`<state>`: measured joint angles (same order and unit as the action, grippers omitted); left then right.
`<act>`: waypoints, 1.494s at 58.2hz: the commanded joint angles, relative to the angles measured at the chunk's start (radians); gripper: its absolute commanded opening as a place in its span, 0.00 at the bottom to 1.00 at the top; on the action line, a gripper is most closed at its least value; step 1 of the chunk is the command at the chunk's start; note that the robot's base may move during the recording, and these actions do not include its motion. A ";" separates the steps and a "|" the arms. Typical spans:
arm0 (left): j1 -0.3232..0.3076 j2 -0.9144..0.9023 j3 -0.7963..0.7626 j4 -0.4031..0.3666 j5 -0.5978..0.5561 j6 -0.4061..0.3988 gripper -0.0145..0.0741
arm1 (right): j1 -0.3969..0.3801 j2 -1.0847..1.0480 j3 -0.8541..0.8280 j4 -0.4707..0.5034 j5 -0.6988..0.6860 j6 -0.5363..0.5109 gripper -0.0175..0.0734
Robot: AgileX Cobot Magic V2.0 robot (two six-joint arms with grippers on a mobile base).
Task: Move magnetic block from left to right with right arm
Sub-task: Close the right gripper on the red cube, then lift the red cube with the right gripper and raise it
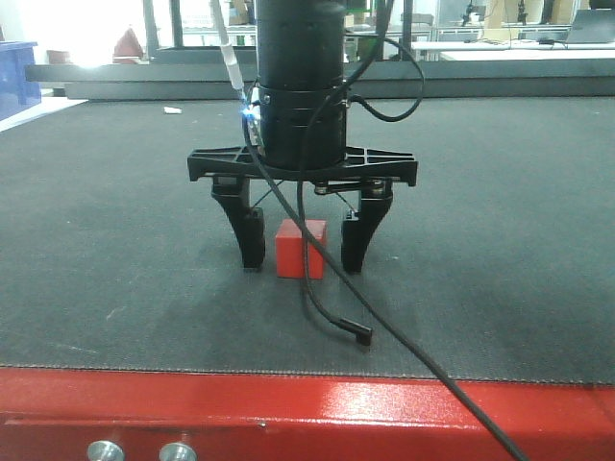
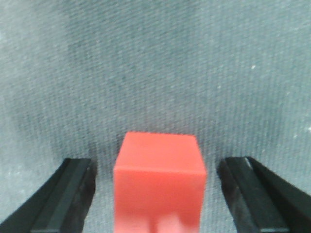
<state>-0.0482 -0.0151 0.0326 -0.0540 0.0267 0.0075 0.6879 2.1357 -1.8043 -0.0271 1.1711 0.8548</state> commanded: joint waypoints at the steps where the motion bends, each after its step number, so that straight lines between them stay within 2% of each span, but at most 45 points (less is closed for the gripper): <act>1: -0.008 -0.009 0.009 -0.003 -0.083 -0.007 0.02 | -0.005 -0.063 -0.033 -0.022 -0.003 0.001 0.75; 7: -0.008 -0.009 0.009 -0.003 -0.083 -0.007 0.02 | -0.005 -0.063 -0.033 -0.026 -0.012 0.001 0.56; 11: -0.008 -0.009 0.009 -0.003 -0.083 -0.007 0.02 | -0.003 -0.064 -0.033 -0.025 -0.010 0.001 0.49; 26: -0.008 -0.009 0.009 -0.003 -0.083 -0.007 0.02 | 0.013 -0.090 -0.033 -0.028 0.026 -0.017 0.46; 32: -0.008 -0.009 0.009 -0.003 -0.083 -0.007 0.02 | 0.015 -0.127 -0.033 -0.028 0.028 -0.102 0.46; 41: -0.008 -0.009 0.009 -0.003 -0.083 -0.007 0.02 | 0.013 -0.198 -0.018 -0.025 0.043 -0.309 0.46; 54: -0.008 -0.009 0.009 -0.003 -0.083 -0.007 0.02 | -0.026 -0.351 0.094 -0.022 0.026 -0.562 0.46; 63: -0.008 -0.009 0.009 -0.003 -0.083 -0.007 0.02 | -0.091 -0.480 0.234 -0.022 -0.038 -0.667 0.46; 72: -0.008 -0.009 0.009 -0.003 -0.083 -0.007 0.02 | -0.196 -0.635 0.426 -0.011 -0.153 -0.674 0.46; 87: -0.008 -0.009 0.009 -0.003 -0.083 -0.007 0.02 | -0.468 -0.937 0.768 0.055 -0.464 -0.697 0.46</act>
<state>-0.0482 -0.0151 0.0326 -0.0540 0.0267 0.0075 0.3022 1.3173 -1.1021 0.0069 0.8476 0.1876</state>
